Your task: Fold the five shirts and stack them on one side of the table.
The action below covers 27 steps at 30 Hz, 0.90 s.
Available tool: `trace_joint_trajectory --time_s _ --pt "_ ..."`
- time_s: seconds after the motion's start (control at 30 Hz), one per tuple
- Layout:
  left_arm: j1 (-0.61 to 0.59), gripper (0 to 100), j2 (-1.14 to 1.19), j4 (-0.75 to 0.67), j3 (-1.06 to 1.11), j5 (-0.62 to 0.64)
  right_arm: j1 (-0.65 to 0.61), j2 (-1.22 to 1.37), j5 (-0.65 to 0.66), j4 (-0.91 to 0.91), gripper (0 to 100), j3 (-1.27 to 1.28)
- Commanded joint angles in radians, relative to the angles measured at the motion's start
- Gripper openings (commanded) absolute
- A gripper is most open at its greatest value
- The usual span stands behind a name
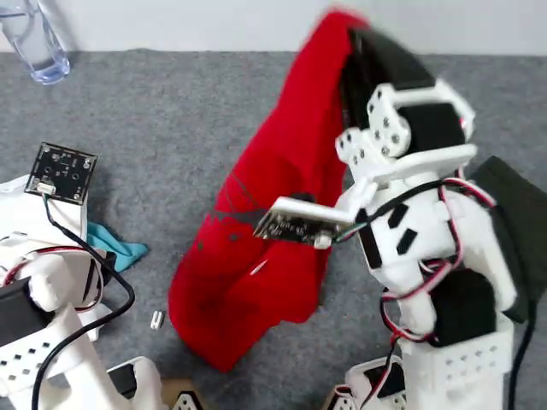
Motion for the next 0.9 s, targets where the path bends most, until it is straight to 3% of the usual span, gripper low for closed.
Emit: trace_joint_trajectory --time_s 0.0,0.2,0.43,0.67,0.87 --pt "0.009 23 -0.009 0.02 -0.012 -0.006 0.062 -0.097 -0.014 0.005 0.8 0.252" --pt "0.147 23 -0.092 0.023 -0.01 -0.006 0.134 -0.209 -0.015 -0.012 0.8 0.568" --pt "0.463 19 -0.167 0.023 0.088 0.02 0.236 -0.277 -0.091 -0.139 0.8 0.773" --pt "0.758 19 0.127 0.021 0.094 0.193 0.248 -0.278 -0.193 -0.104 0.8 0.775" --pt "0.907 19 0.419 0.018 -0.028 0.265 0.252 -0.278 -0.23 -0.088 0.8 0.778"
